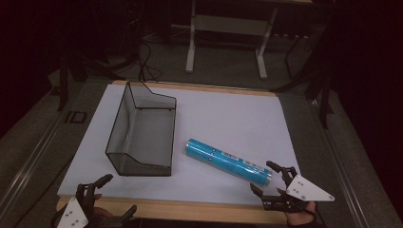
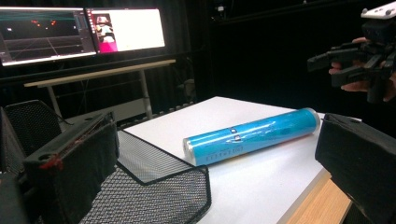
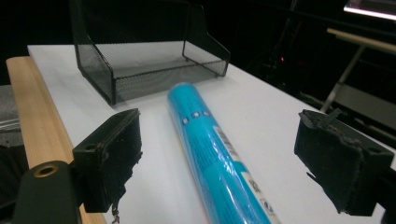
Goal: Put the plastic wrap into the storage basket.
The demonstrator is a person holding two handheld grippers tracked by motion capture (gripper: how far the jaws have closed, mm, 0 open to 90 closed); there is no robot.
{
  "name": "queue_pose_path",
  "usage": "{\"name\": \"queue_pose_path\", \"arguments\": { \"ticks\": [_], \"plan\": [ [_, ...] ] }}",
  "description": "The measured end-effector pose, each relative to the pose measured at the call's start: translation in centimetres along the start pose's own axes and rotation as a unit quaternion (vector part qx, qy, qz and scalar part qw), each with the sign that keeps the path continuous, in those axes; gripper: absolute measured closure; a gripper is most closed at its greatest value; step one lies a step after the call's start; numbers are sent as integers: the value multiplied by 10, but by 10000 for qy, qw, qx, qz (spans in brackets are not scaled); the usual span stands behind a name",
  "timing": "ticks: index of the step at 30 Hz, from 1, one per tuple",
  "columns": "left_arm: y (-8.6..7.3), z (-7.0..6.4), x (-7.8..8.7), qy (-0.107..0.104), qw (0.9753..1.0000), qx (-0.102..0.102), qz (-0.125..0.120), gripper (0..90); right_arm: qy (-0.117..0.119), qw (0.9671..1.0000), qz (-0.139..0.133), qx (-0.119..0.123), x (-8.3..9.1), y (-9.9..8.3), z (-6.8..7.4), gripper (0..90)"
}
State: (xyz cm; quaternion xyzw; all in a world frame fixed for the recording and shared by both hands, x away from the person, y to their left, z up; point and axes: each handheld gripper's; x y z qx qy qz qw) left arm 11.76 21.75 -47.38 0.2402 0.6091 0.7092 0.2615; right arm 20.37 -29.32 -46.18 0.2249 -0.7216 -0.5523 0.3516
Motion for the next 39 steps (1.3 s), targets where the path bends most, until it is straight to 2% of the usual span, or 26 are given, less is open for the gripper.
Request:
{"name": "queue_pose_path", "arguments": {
  "ticks": [2, 3, 6, 7, 8, 12, 16, 19, 22, 23, 24, 25, 26, 28, 32, 36, 38, 39],
  "plan": [
    [0, -1, -1, -11, 10000, -14, 29, 2, 213, 9997, -147, 46, 1, 1, -1, 146],
    [0, -1, -1, -11, 10000, -14, 29, 2, 262, 9995, -136, 111, 0, 2, 0, 146],
    [0, -1, -2, -28, 10000, -18, 34, 2, 223, 9995, -38, 242, -1, 2, 1, 151],
    [0, -1, -1, -25, 10000, -11, 27, 2, 264, 9993, 172, 186, -4, 4, 3, 163],
    [0, -1, -2, -29, 10000, 5, 28, 2, 382, 9985, 398, -61, -6, 6, 3, 144],
    [0, -1, -1, -79, 10000, 19, 4, 2, 405, 9982, 420, -111, -6, 9, 4, 132],
    [0, -2, -1, -104, 9999, 21, 8, 2, 359, 9988, 319, -103, -3, 17, 6, 120],
    [-1, -2, -2, -130, 9999, 15, 51, 2, 451, 9981, 396, -167, -6, 24, 4, 108],
    [-1, -2, -3, -145, 9999, 3, 68, 2, 315, 9982, 489, -146, -8, 28, 4, 107],
    [-1, -3, -3, -153, 9999, 1, 71, 2, 315, 9976, 598, -130, -10, 30, 3, 106],
    [-1, -3, -3, -153, 9999, 1, 71, 2, 149, 9973, 718, -72, -12, 31, 3, 106],
    [-1, -3, -3, -169, 9998, 7, 71, 2, 234, 9960, 859, -44, -15, 33, -1, 106],
    [-1, -3, -3, -173, 9998, 8, 76, 2, 171, 9952, 963, -87, -18, 33, -3, 107],
    [-1, -3, -3, -187, 9998, 17, 81, 2, 301, 9930, 1121, -209, -22, 35, -8, 106],
    [-2, -3, -4, -219, 9997, 35, 104, 2, 342, 9907, 1283, -302, -31, 37, -12, 100],
    [-2, -3, -4, -246, 9996, 34, 119, 2, 455, 9885, 1421, -238, -42, 40, -13, 94],
    [-2, -4, -4, -248, 9996, 17, 131, 2, 433, 9881, 1468, -145, -47, 42, -11, 95],
    [-2, -4, -4, -248, 9996, 17, 131, 2, 547, 9868, 1514, -150, -50, 43, -12, 95]
  ]
}}
Point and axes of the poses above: each handheld gripper's, and its own axes: x roughly backward along the jaws, y roughly out of its top, z roughly to its left, and after that the axes turned 2 degrees about -x, right-handed
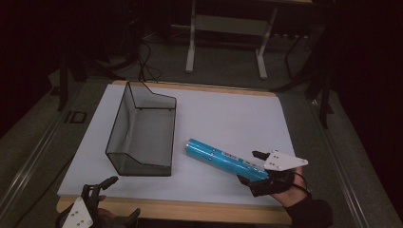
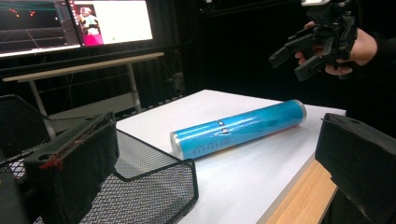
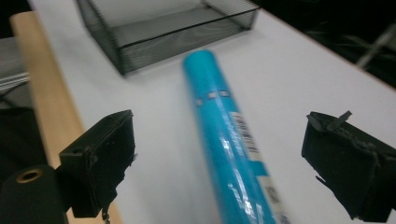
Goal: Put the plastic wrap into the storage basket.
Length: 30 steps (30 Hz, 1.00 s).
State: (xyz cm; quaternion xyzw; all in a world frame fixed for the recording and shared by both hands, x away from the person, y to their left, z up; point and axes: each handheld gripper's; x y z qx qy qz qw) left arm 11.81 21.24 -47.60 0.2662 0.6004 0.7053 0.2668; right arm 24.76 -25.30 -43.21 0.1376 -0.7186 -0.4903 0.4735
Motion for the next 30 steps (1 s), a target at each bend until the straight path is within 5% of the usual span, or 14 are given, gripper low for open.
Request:
{"name": "queue_pose_path", "arguments": {
  "ticks": [15, 30],
  "plan": [
    [0, -1, -1, -19, 10000, -44, 46, 2, 138, 9987, 277, 402, -31, 31, -5, 137],
    [-1, -1, -1, -60, 9999, -44, 81, 2, 396, 9941, 926, 397, -77, 37, -13, 136]
  ]
}}
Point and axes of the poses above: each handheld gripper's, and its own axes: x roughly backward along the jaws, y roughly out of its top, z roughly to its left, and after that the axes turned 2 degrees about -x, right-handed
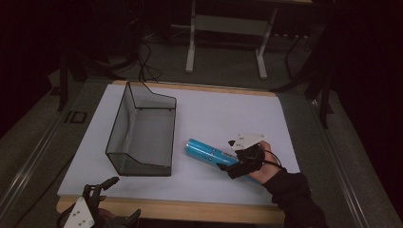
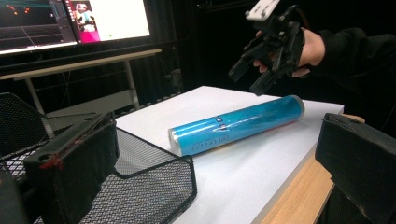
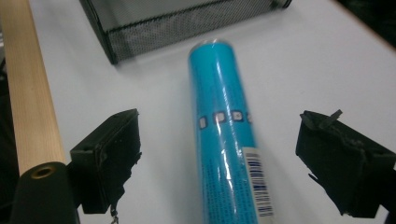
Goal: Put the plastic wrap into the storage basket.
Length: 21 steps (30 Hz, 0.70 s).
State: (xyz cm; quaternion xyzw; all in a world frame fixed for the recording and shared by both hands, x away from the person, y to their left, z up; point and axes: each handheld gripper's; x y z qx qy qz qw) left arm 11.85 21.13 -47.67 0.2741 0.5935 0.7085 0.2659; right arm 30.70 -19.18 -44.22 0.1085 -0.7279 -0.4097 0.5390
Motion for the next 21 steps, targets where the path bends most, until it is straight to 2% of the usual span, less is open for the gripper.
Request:
{"name": "queue_pose_path", "arguments": {
  "ticks": [6, 11, 12, 14, 15, 18, 21],
  "plan": [
    [0, -1, 0, -6, 10000, -27, 17, 2, 84, 9997, 218, 13, -19, 1, -6, 147],
    [0, 0, 0, -6, 10000, -28, 31, 2, 145, 9990, 405, -70, -31, 2, -11, 155],
    [0, 0, 0, -6, 10000, -28, 31, 2, 225, 9986, 467, -103, -34, 2, -13, 156],
    [0, 0, 0, -6, 10000, -35, 33, 2, 234, 9985, 472, -136, -36, 2, -14, 156],
    [0, 0, 0, -13, 10000, -24, 23, 2, 242, 9977, 606, -157, -41, 1, -16, 155],
    [0, 0, 0, -11, 10000, -26, 33, 2, 250, 9972, 687, -184, -46, -1, -19, 155],
    [0, 0, 0, -28, 10000, -32, 43, 2, 237, 9956, 885, -223, -53, -4, -24, 156]
  ]
}}
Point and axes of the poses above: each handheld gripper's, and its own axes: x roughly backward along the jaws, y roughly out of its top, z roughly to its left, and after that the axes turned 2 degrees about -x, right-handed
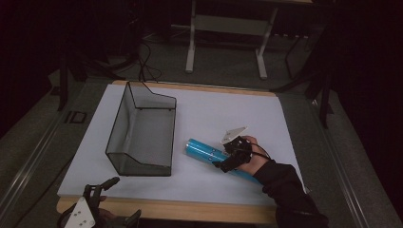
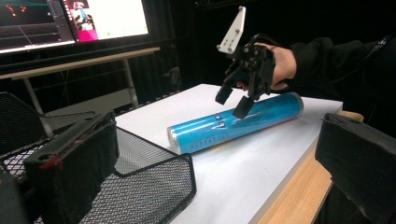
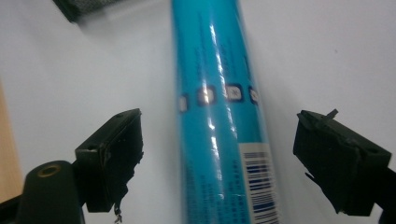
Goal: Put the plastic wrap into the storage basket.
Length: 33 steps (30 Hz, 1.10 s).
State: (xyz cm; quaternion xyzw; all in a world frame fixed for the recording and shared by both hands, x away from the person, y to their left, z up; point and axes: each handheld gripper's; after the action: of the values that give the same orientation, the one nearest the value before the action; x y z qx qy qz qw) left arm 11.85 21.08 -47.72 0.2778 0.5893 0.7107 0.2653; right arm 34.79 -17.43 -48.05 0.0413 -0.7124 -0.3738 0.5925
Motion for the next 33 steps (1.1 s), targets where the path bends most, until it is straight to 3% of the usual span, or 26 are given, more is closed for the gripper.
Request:
{"name": "queue_pose_path", "arguments": {
  "ticks": [3, 5, 15, 16, 23, 24, 25, 27, 28, 30, 33],
  "plan": [
    [0, 0, 0, -4, 10000, -2, 6, 2, 20, 9998, 164, -76, -6, -2, -5, 169],
    [0, 1, 1, -34, 10000, 36, -48, 2, 165, 9995, 243, -105, -10, -3, -7, 189],
    [0, 0, 0, -38, 10000, 3, -11, 2, 125, 9952, 966, -61, -27, -6, -11, 235],
    [0, 0, 0, -49, 10000, 21, -28, 2, 87, 9931, 1166, -22, -32, -5, -10, 243],
    [0, 0, 0, -57, 10000, 12, -27, 2, 102, 9871, 1593, 151, -40, -1, -8, 297],
    [0, 0, 0, -63, 10000, 9, -18, 2, 120, 9834, 1801, 166, -42, 2, -8, 299],
    [0, 0, 0, -63, 10000, 9, -18, 2, 120, 9834, 1801, 166, -42, 2, -8, 299],
    [0, 0, 0, -58, 10000, 6, -10, 2, 104, 9759, 2155, 332, -47, 5, -7, 292],
    [0, 0, 0, -64, 10000, 12, -9, 2, 85, 9743, 2221, 354, -49, 6, -7, 291],
    [0, 0, 0, -53, 10000, 8, -1, 2, 132, 9729, 2296, 260, -50, 7, -9, 302],
    [-1, 0, -1, -52, 10000, -5, 36, 2, 120, 9737, 2262, 244, -49, 7, -8, 307]
  ]
}}
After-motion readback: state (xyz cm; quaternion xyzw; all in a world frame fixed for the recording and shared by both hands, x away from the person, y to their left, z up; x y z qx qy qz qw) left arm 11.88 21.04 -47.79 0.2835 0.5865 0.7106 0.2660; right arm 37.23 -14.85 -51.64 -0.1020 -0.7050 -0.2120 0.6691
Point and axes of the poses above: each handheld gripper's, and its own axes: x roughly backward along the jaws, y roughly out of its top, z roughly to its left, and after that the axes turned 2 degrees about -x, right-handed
